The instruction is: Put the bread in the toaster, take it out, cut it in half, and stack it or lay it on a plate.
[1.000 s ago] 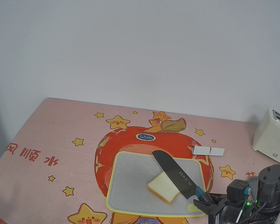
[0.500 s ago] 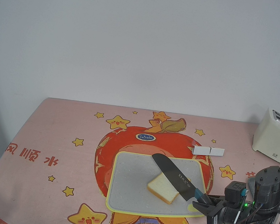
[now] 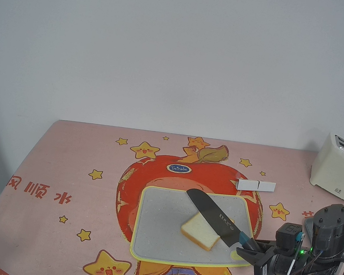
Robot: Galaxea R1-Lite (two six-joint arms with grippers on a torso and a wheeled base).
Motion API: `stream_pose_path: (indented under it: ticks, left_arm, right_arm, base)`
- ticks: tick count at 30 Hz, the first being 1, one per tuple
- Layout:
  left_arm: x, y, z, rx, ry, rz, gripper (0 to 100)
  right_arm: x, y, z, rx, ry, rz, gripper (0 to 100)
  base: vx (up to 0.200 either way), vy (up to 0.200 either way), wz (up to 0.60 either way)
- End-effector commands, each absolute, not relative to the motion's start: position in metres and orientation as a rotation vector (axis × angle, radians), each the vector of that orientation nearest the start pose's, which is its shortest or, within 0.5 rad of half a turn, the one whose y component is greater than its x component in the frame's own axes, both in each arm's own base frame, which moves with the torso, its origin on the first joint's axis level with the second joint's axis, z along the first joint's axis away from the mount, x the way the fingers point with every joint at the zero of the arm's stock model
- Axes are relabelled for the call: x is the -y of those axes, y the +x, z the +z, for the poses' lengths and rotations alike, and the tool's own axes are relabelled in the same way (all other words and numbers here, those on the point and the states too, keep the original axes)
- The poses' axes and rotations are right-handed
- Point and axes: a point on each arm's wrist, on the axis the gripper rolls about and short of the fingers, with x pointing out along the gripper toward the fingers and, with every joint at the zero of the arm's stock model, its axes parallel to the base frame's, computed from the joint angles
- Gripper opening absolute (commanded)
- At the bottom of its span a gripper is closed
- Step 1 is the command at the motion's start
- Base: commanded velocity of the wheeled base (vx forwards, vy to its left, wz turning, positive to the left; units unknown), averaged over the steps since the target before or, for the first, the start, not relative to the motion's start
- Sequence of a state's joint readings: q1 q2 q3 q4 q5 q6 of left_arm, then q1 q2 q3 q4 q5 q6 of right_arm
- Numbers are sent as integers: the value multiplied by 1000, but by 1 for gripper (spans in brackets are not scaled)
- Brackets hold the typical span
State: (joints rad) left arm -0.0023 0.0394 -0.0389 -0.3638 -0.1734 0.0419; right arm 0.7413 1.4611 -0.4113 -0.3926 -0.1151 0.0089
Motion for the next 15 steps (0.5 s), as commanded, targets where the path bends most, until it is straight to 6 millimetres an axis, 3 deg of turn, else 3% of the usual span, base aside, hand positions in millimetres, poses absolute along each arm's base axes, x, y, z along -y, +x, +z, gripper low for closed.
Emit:
stream_pose_path:
  ticks: [1, 2, 3, 12, 15]
  left_arm:
    - [5, -13, 140, 265, 130, -222, 100]
    - [6, -11, 144, 260, 144, -242, 100]
    - [6, -6, 150, 243, 157, -263, 0]
    - [7, 19, 187, 255, 164, -310, 0]
    - [7, 36, 206, 264, 171, -313, 0]
  right_arm:
    - [-133, 150, 124, -601, -265, 598, 0]
    - [-133, 150, 124, -601, -265, 598, 0]
    - [-133, 150, 123, -602, -265, 598, 0]
    - [-133, 149, 123, -602, -266, 601, 0]
    - [-133, 150, 123, -602, -266, 600, 0]
  base:
    - [0, 0, 0]
    - [0, 0, 0]
    - [0, 0, 0]
    - [0, 0, 0]
    - [0, 0, 0]
